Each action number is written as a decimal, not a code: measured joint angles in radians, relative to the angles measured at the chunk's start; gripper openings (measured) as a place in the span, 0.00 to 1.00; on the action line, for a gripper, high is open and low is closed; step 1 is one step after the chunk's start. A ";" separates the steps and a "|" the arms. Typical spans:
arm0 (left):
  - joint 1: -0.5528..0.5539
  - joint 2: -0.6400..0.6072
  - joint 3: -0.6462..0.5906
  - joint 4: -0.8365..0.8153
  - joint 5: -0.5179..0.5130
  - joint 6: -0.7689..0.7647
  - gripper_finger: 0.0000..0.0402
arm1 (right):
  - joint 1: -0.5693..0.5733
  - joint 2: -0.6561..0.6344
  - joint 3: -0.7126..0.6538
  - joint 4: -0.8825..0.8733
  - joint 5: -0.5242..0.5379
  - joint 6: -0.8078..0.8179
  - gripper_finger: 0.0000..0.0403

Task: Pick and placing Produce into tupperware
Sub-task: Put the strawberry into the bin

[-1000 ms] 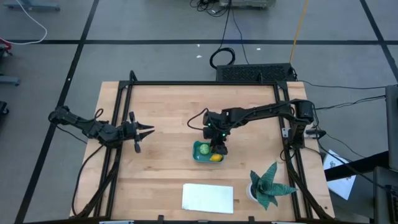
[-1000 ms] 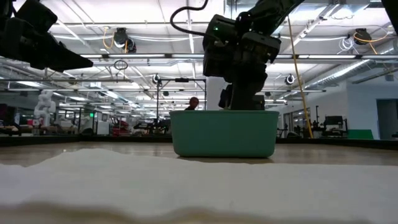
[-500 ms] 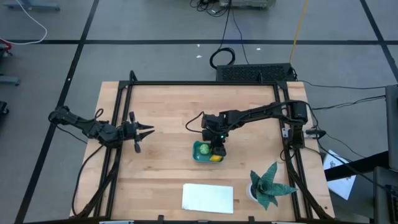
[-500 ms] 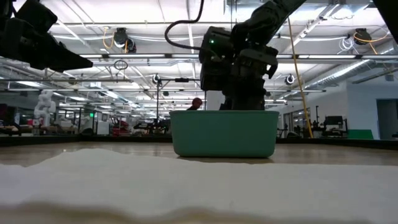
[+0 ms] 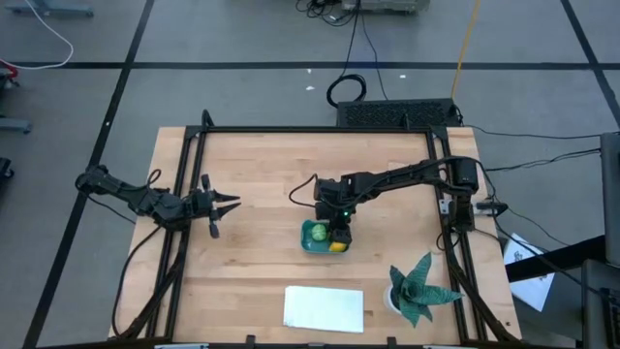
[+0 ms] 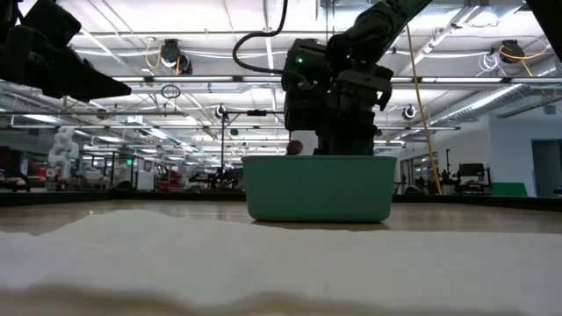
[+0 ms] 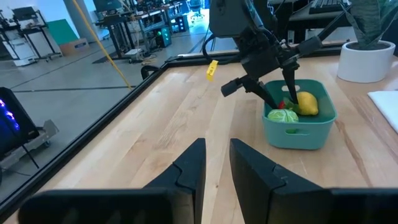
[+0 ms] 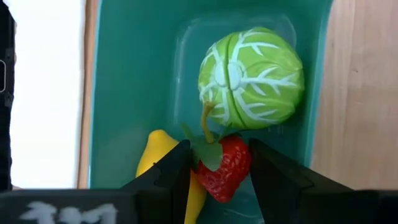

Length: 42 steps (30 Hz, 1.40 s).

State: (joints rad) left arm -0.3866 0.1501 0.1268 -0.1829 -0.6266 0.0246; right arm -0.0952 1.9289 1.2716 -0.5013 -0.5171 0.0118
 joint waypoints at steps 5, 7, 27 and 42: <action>0.000 0.000 0.000 0.000 0.000 0.000 0.20 | 0.015 0.000 0.000 -0.020 0.002 -0.073 0.33; 0.000 0.000 0.000 0.000 0.000 0.000 0.20 | 0.025 0.000 0.000 -0.029 0.004 -0.107 0.33; 0.000 0.000 0.000 0.000 0.000 0.000 0.20 | 0.038 -0.002 -0.034 -0.019 0.045 -0.262 0.33; 0.000 0.000 0.000 0.000 0.000 0.000 0.20 | 0.038 0.001 -0.039 -0.008 0.060 -0.243 0.46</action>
State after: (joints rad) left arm -0.3866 0.1501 0.1268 -0.1831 -0.6267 0.0242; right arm -0.0570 1.9297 1.2331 -0.5097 -0.4571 -0.2311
